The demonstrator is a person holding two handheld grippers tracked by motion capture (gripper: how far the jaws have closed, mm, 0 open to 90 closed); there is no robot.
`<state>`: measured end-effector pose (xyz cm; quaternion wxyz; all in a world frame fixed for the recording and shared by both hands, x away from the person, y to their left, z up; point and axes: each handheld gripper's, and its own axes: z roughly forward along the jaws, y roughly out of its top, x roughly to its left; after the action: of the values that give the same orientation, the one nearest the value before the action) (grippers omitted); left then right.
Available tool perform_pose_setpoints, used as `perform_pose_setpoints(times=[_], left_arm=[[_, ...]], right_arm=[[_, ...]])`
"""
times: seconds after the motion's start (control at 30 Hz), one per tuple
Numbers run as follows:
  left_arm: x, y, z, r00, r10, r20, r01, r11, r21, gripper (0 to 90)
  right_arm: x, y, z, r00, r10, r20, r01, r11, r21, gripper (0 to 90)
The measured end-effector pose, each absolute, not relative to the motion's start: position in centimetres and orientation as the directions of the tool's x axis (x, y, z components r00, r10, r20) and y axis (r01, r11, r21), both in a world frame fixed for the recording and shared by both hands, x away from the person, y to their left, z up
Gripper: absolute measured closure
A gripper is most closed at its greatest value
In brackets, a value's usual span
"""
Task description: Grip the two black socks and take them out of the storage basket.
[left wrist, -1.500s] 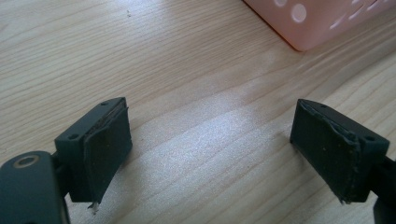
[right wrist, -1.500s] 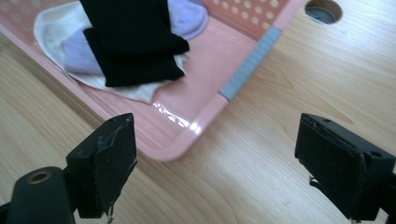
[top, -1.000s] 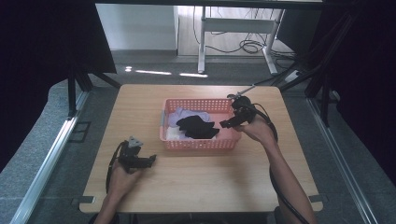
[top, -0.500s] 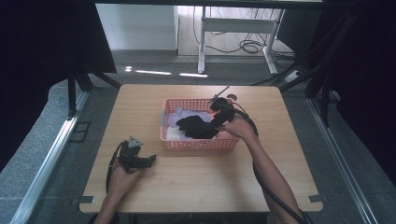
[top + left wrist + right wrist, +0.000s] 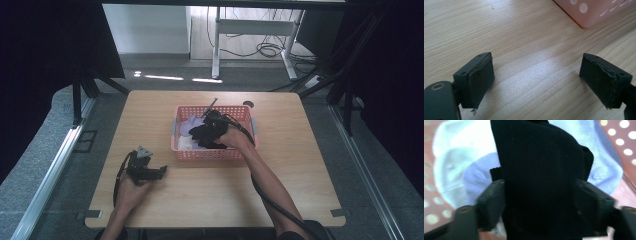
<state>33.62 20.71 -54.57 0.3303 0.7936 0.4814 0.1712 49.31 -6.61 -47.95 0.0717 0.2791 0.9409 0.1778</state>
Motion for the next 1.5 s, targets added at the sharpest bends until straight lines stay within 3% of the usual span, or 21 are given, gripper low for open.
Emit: perform_pose_setpoints(times=[0.03, 0.2, 0.33, 0.93, 1.5], left_arm=[[33.6, 20.7, -54.6, 0.478, 0.877, -0.046, 0.651, -0.318, 0.689, 12.2], [33.6, 20.7, -54.6, 0.477, 0.877, -0.048, 0.651, -0.317, 0.690, 12.2], [33.6, 20.7, -54.6, 0.478, 0.877, -0.046, 0.651, -0.318, 0.689, 12.2], [33.6, 20.6, -54.6, 0.476, 0.878, -0.042, 0.650, -0.319, 0.690, 12.2], [33.6, 20.6, -54.6, 0.477, 0.878, -0.037, 0.648, -0.323, 0.690, 12.2]], right_arm=[[49.3, -6.6, -47.9, -0.834, 0.551, -0.036, 0.500, 0.781, 0.375, 29.2], [49.2, -6.2, -48.0, -0.840, 0.538, -0.072, 0.478, 0.797, 0.368, 69.6], [49.1, -6.7, -46.5, -0.831, 0.551, -0.077, 0.480, 0.781, 0.400, 77.8], [48.7, -9.6, -40.0, -0.808, 0.585, -0.071, 0.475, 0.719, 0.507, 78.9], [48.0, -14.3, -36.5, -0.766, 0.638, -0.080, 0.507, 0.676, 0.535, 78.8]])
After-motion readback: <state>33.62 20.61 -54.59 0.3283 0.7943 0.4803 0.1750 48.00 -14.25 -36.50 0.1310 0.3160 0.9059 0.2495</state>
